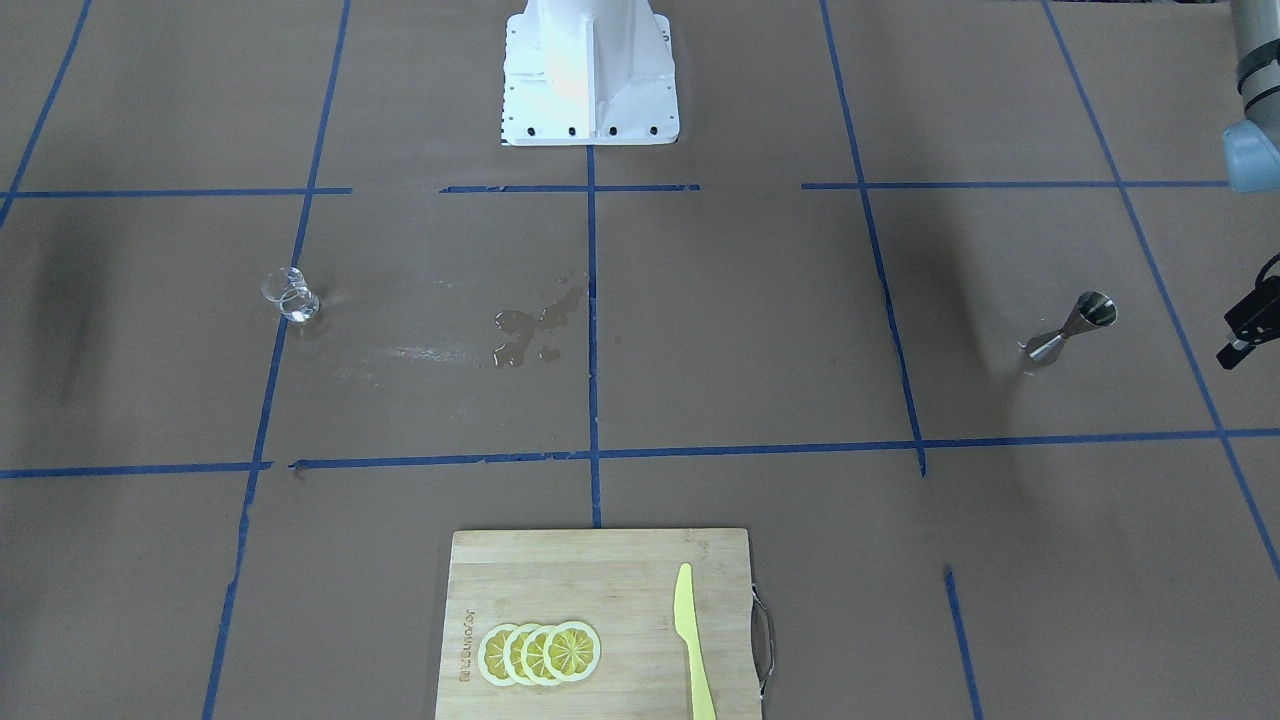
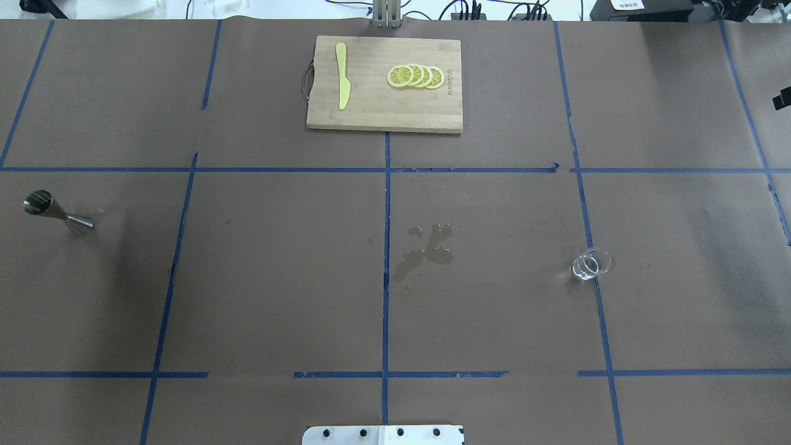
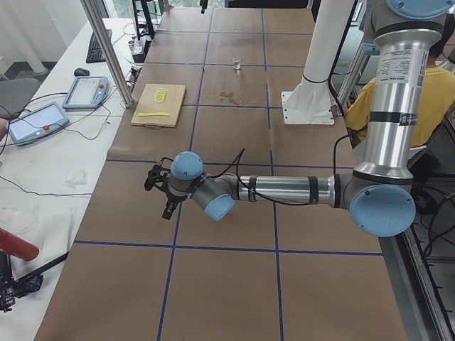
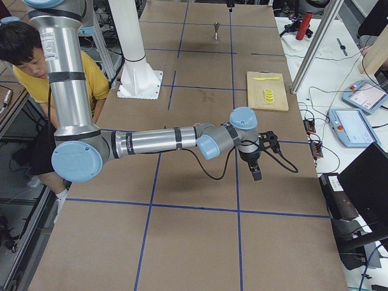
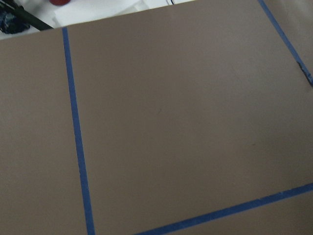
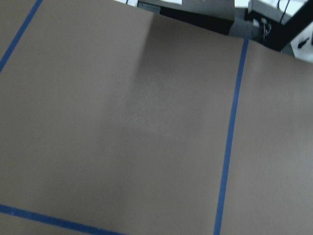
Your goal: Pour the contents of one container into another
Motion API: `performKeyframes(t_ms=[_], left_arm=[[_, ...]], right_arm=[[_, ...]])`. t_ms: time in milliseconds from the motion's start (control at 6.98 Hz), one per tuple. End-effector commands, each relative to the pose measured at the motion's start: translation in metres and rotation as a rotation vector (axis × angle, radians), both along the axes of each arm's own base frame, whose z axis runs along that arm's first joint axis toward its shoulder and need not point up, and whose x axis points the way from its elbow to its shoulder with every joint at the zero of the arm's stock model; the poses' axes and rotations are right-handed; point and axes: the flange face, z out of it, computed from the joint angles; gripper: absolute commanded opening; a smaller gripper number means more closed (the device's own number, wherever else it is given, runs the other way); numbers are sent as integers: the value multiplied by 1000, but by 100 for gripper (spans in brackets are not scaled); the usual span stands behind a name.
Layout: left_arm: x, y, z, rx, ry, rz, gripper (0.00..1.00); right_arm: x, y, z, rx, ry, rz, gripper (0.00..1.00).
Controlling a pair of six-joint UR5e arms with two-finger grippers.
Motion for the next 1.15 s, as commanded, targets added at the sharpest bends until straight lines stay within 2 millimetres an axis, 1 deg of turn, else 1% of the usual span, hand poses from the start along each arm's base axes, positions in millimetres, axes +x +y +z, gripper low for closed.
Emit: performKeyframes(t_ms=[0, 143, 287, 430, 573, 716, 860, 1003], left_arm=[[-19, 3, 22, -84, -20, 84, 99], [-55, 4, 38, -82, -76, 120, 99], [-86, 8, 45, -131, -91, 108, 100], [-92, 10, 34, -161, -90, 99, 100], [-106, 13, 38, -210, -99, 69, 100], [-130, 21, 45, -251, -154, -9, 100], [-131, 26, 48, -373, -160, -149, 100], [-130, 24, 43, -352, -159, -172, 100]], right_arm=[[35, 18, 38, -133, -60, 1, 100], [45, 24, 45, -142, -38, -84, 100], [59, 29, 47, -154, -20, -219, 100], [66, 36, 39, -118, -10, -274, 100], [67, 42, 45, -127, 1, -272, 100], [67, 59, 71, -176, 6, -273, 100], [59, 53, 70, -135, 8, -283, 100], [59, 50, 75, -119, 9, -274, 100]])
